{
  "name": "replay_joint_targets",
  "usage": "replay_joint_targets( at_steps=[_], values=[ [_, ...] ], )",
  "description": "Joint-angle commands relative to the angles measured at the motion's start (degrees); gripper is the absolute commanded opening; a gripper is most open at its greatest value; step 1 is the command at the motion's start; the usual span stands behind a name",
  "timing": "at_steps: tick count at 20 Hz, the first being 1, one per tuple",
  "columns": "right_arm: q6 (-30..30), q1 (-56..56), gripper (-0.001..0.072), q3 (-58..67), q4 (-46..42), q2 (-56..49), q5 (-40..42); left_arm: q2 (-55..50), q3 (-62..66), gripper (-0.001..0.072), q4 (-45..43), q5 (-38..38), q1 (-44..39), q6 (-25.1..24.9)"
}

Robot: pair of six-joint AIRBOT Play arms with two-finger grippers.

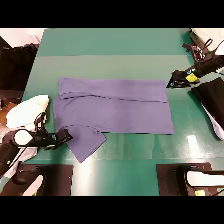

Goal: Fold the shirts.

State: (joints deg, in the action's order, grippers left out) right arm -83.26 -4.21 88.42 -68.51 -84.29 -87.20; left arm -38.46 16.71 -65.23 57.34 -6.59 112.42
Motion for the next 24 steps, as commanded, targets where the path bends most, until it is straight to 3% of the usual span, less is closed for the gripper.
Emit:
replay_joint_targets(
  at_steps=[1, 4, 10, 12, 16, 21, 23, 24],
  values=[
    [0.3, -0.3, 0.0314, 0.0, 0.0, 0.0, -1.4, 0.0, -0.5, 0.0030, 2.5, -4.5, 0.0, -0.4],
    [1.3, -2.4, 0.0314, -1.9, 0.0, 0.6, -4.5, 0.0, -0.4, 0.0023, 4.5, -5.4, 0.0, -0.5],
    [3.8, -14.3, 0.0319, -27.4, 0.1, 9.1, -1.9, 0.0, 3.3, 0.0023, 10.4, -1.7, 0.0, -11.8],
    [5.0, -18.5, 0.0461, -35.4, 0.1, 10.9, -0.9, 0.0, 6.1, 0.0022, 10.3, -0.6, 0.0, -14.1],
    [7.5, -22.2, 0.0448, -46.2, 1.3, 11.3, 3.3, 0.0, 8.8, 0.0023, 10.4, -0.1, 0.0, -15.3],
    [9.5, -22.2, 0.0446, -50.6, 8.7, 11.3, 10.4, 0.0, 8.8, 0.0022, 10.4, 1.6, 0.0, -15.4],
    [9.5, -22.2, 0.0422, -50.6, 9.0, 11.3, 10.7, 0.0, 8.8, 0.0023, 10.4, 1.7, 0.0, -15.4],
    [9.5, -22.2, 0.0370, -50.6, 9.0, 11.3, 10.6, 0.0, 8.8, 0.0023, 10.4, 1.7, 0.0, -15.4]
  ],
)
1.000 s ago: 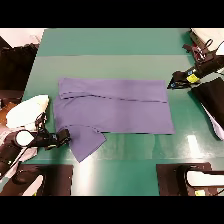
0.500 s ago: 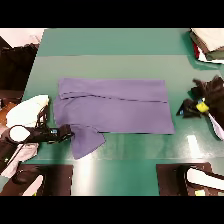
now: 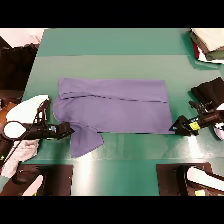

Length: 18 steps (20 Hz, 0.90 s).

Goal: Fold the shirts.

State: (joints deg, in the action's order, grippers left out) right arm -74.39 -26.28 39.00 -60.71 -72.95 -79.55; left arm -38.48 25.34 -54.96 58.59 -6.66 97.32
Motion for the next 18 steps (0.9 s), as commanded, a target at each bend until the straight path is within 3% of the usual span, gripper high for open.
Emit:
replay_joint_targets(
  at_steps=[1, 3, 7, 14, 18],
  values=[
    [0.6, -0.1, 0.0240, -1.1, 1.2, 0.0, 2.7, 0.0, 0.1, 0.0023, 0.1, 0.5, 0.0, -0.3],
    [1.5, -0.1, 0.0017, -1.1, 1.2, 0.0, 2.1, 0.0, 0.1, 0.0023, 0.1, 1.4, 0.0, -0.3],
    [1.6, -0.2, 0.0015, 0.6, -0.1, 4.7, 1.0, 0.0, 1.8, 0.0020, 0.0, 8.5, 0.0, -2.4],
    [-2.3, -0.1, 0.0015, 13.0, -13.4, 14.1, -9.0, 0.4, 14.7, 0.0020, 0.1, 20.7, 0.0, -6.3],
    [-2.3, -0.1, 0.0015, 16.6, -6.6, 14.6, -5.6, 0.4, 18.4, 0.0022, -1.2, 12.6, 0.0, -8.0]
  ],
)
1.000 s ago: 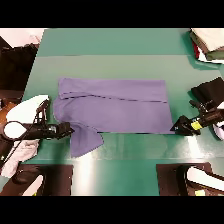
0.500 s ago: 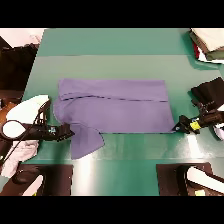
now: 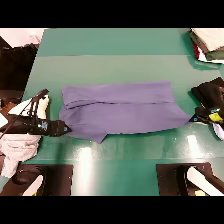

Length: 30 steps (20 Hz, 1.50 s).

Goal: Fold the shirts.

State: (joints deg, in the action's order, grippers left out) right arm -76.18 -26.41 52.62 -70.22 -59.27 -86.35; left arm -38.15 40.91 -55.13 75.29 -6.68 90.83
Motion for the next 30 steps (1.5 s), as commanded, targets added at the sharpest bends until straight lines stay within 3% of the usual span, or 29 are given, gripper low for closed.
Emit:
replay_joint_targets(
  at_steps=[1, 7, 17, 22, 23, 25, 26, 30],
  values=[
    [-0.5, 0.0, 0.0015, 4.4, 4.9, 0.2, 2.4, 0.0, 3.0, 0.0022, -2.3, -8.0, 0.0, -1.5],
    [-1.4, 2.5, 0.0015, 11.2, 9.2, -8.5, 7.6, -1.2, 3.0, 0.0022, -13.7, -25.1, 0.0, 0.6],
    [-5.3, 13.9, 0.0015, 22.2, 9.1, -24.1, 18.8, -17.7, 3.0, 0.0023, -13.5, -52.4, 0.0, 0.7],
    [-6.4, 14.6, 0.0019, 28.0, 9.2, -30.1, 19.1, -23.2, 4.5, 0.0023, -13.4, -56.3, 0.0, 0.7],
    [-6.5, 14.6, 0.0055, 29.0, 9.3, -31.1, 19.3, -24.1, 5.3, 0.0027, -13.4, -56.0, 0.0, 0.7],
    [-6.5, 13.9, 0.0522, 31.1, 9.3, -32.5, 18.8, -25.1, 7.7, 0.0375, -13.4, -55.0, 0.0, 0.9],
    [-6.5, 13.5, 0.0542, 32.5, 9.3, -33.2, 17.5, -25.2, 9.0, 0.0445, -13.5, -54.3, 0.0, 0.9],
    [-5.8, 9.8, 0.0542, 35.6, 9.3, -35.4, 9.4, -25.2, 15.6, 0.0438, -13.5, -46.7, 0.0, 0.7]
  ],
)
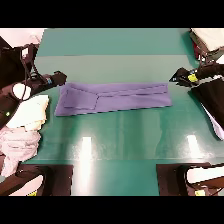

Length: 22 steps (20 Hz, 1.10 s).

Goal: Fold the shirts.

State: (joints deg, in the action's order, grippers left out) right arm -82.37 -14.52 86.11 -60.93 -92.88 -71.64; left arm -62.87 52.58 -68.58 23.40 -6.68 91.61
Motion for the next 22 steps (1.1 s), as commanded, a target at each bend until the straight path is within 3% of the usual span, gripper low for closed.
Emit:
replay_joint_targets(
  at_steps=[1, 2, 3, 9, 16, 18, 20, 22],
  values=[
    [1.4, -3.3, 0.0542, 2.1, 0.1, -2.8, -7.7, -0.4, 5.2, 0.0304, 0.0, 8.3, 0.0, -0.1],
    [2.7, -4.3, 0.0542, 1.9, 0.6, -3.9, -9.7, -0.4, 5.8, 0.0120, 0.0, 10.8, 0.0, -0.1],
    [4.6, -5.5, 0.0542, 1.5, 2.7, -5.4, -11.6, -0.4, 5.8, 0.0022, 0.0, 12.9, 0.0, -0.2],
    [9.3, -8.2, 0.0502, 0.0, 14.6, -14.3, -11.4, -0.4, 5.8, 0.0023, 0.0, 23.7, 0.0, -0.1],
    [12.1, -2.7, 0.0417, 0.0, 18.0, -18.0, -10.0, -0.4, 5.7, 0.0023, 0.0, 24.2, 0.0, -0.1],
    [13.1, -1.6, 0.0193, 0.0, 18.0, -18.0, -9.3, -0.4, 5.7, 0.0023, 0.1, 24.3, 0.0, -0.1],
    [14.0, -1.6, 0.0017, 0.0, 18.1, -17.8, -10.0, -0.4, 5.7, 0.0022, 1.3, 24.4, 0.0, -0.1],
    [15.5, -1.7, 0.0016, 0.0, 19.1, -16.4, -10.5, -0.7, 5.8, 0.0022, 4.5, 24.5, 0.0, -0.2]
  ],
)
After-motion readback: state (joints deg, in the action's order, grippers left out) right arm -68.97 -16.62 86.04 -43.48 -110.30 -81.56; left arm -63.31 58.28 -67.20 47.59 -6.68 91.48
